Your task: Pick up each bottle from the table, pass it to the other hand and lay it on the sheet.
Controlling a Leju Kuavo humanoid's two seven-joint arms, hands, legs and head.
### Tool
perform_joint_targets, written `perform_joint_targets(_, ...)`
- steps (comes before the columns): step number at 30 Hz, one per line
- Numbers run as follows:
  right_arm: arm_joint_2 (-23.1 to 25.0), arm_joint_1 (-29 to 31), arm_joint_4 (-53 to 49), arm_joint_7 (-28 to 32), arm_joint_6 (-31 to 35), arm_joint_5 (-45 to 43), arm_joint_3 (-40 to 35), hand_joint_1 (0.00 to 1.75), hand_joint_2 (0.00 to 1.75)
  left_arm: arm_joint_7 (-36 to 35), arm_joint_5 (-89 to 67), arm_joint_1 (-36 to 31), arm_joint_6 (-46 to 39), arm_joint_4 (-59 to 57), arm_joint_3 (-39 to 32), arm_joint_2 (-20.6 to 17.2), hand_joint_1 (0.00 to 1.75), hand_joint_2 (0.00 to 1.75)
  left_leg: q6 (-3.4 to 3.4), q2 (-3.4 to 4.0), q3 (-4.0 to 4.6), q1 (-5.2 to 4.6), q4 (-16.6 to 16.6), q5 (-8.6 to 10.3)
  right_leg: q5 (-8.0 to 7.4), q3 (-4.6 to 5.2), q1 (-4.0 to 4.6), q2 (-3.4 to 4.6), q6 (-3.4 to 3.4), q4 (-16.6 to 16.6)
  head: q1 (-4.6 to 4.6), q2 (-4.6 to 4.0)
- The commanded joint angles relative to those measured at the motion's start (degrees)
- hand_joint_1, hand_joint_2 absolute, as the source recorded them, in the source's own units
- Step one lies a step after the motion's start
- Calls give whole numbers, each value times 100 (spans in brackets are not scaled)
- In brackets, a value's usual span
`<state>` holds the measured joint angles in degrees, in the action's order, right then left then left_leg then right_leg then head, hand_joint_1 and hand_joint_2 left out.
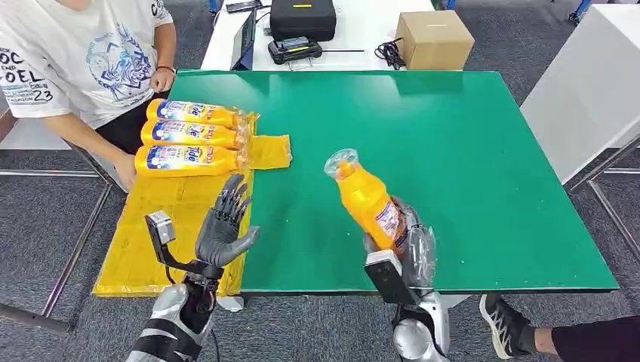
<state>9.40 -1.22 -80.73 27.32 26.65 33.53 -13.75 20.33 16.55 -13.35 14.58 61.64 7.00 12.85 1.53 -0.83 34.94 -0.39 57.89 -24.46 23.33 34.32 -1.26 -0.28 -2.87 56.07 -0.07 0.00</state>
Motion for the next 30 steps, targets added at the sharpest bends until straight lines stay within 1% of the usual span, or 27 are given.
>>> perform_joint_targets(1, 449, 751, 1931, 399, -26, -202, -728, 175, 175, -287, 458, -297, 338, -383, 750, -161, 0, 175, -9, 23, -18, 8, -3, -5, -2, -13, 9, 18, 11, -7, -2, 0)
perform_joint_targets(2, 470, 814, 2020, 464, -36, -223, -842, 175, 175, -376, 617, -345, 468, -474, 782, -168, 0, 175, -13, 30, -29, 12, -3, -9, 0, -24, 13, 22, 16, -8, -2, 0)
perform_joint_targets(3, 474, 851, 2076, 493, -34, -225, -908, 175, 175, -382, 644, -378, 517, -513, 831, -189, 0, 175, -9, 20, -16, 8, -3, -4, -1, -12, 9, 13, 11, -6, -2, 0)
perform_joint_targets(4, 479, 878, 2115, 521, -22, -232, -954, 175, 175, -383, 671, -405, 533, -552, 854, -196, 0, 175, -14, 25, -32, 15, -2, -10, 3, -28, 16, 17, 18, -8, -2, 0)
perform_joint_targets(7, 473, 925, 2129, 567, -19, -274, -1045, 175, 175, -393, 652, -450, 536, -588, 942, -239, 0, 175, -15, 27, -37, 19, 0, -14, 5, -34, 21, 19, 20, -7, -2, 0)
perform_joint_targets(13, 457, 1028, 2013, 517, -36, -272, -1198, 175, 175, -429, 458, -521, 318, -663, 1014, -264, 0, 175, -13, 22, -31, 15, 0, -12, 6, -29, 16, 16, 16, -4, -2, 0)
perform_joint_targets(20, 516, 1131, 2157, 481, -135, -281, -1331, 175, 175, -416, 383, -537, 295, -725, 1072, -275, 0, 175, -10, 15, -19, 10, -3, -5, 1, -16, 11, 10, 12, -5, -2, 0)
perform_joint_targets(22, 572, 1161, 2300, 486, -179, -283, -1419, 175, 175, -419, 379, -553, 284, -726, 1067, -277, 0, 175, -13, 22, -29, 13, 0, -10, 5, -25, 15, 15, 16, -4, -2, 0)
perform_joint_targets(23, 582, 1190, 2362, 499, -191, -271, -1462, 175, 175, -419, 376, -559, 266, -737, 1059, -272, 0, 175, -6, 12, -12, 6, -5, -1, -1, -8, 7, 8, 7, -4, -2, 0)
perform_joint_targets(25, 582, 1190, 2362, 499, -191, -271, -1462, 175, 175, -419, 376, -559, 266, -737, 1059, -272, 0, 175, -15, 22, -35, 16, -2, -12, 6, -32, 17, 15, 18, -7, -2, 0)
perform_joint_targets(26, 582, 1190, 2362, 499, -191, -271, -1462, 175, 175, -419, 376, -559, 266, -737, 1059, -272, 0, 175, -7, 14, -15, 7, -4, -3, 0, -12, 8, 9, 9, -4, -2, 0)
perform_joint_targets(27, 591, 1220, 2438, 502, -221, -273, -1516, 175, 175, -407, 375, -564, 268, -744, 1059, -268, 0, 175, -12, 16, -28, 13, -3, -8, 4, -26, 15, 10, 14, -7, 0, 0)
perform_joint_targets(30, 621, 1315, 2765, 492, -441, -310, -1738, 175, 175, -366, 395, -584, 303, -764, 1052, -259, 0, 175, -15, 21, -34, 18, 1, -14, 7, -33, 19, 14, 18, -5, 0, 0)
